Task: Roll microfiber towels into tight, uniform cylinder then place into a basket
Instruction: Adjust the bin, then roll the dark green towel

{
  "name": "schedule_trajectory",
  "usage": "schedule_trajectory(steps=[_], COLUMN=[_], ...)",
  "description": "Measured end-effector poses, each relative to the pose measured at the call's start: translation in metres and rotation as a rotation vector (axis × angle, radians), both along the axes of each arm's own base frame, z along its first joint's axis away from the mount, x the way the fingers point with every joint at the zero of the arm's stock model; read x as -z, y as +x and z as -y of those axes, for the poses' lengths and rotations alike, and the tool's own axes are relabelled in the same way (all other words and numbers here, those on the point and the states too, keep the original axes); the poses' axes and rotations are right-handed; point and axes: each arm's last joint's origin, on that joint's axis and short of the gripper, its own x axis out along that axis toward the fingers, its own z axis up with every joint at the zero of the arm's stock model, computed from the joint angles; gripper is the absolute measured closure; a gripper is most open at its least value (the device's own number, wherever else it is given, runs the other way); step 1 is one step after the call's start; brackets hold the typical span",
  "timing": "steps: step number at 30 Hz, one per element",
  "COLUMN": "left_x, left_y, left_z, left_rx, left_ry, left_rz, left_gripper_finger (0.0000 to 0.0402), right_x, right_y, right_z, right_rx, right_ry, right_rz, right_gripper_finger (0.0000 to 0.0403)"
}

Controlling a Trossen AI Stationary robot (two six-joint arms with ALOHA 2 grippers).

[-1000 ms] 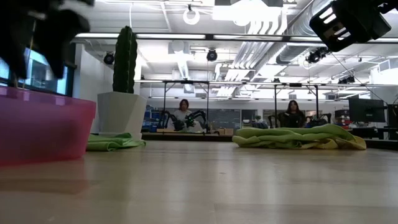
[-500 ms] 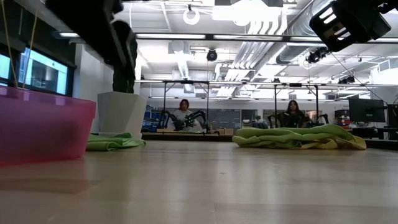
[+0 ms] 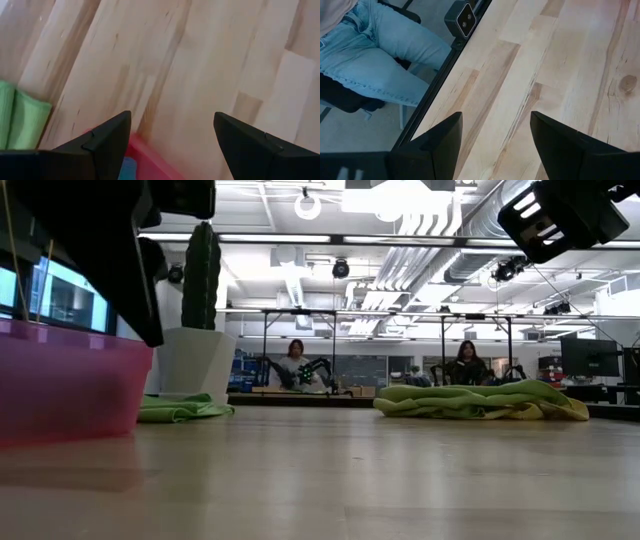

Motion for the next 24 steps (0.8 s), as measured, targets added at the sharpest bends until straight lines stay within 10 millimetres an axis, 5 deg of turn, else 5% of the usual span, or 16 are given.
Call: schedule_trajectory(steps=[12, 24], left_x=[0.006, -0.006], left_y=[-0.012, 0.003], left_z=[-0.023, -0.057], left_rx=[-0.143, -0.107], left_ry=[0.113, 0.286], left_rz=[-0.16, -0.128], left_gripper_finger=[0.0126, 0.0126], right_x=[0.0, 0.0], right_y=[0.0, 0.0], right_z=[0.0, 0.0], right_rx=[0.0, 0.0], right_ry=[0.0, 0.0], right_rz=[0.0, 0.0], right_gripper_finger=[0.0176, 0.0176])
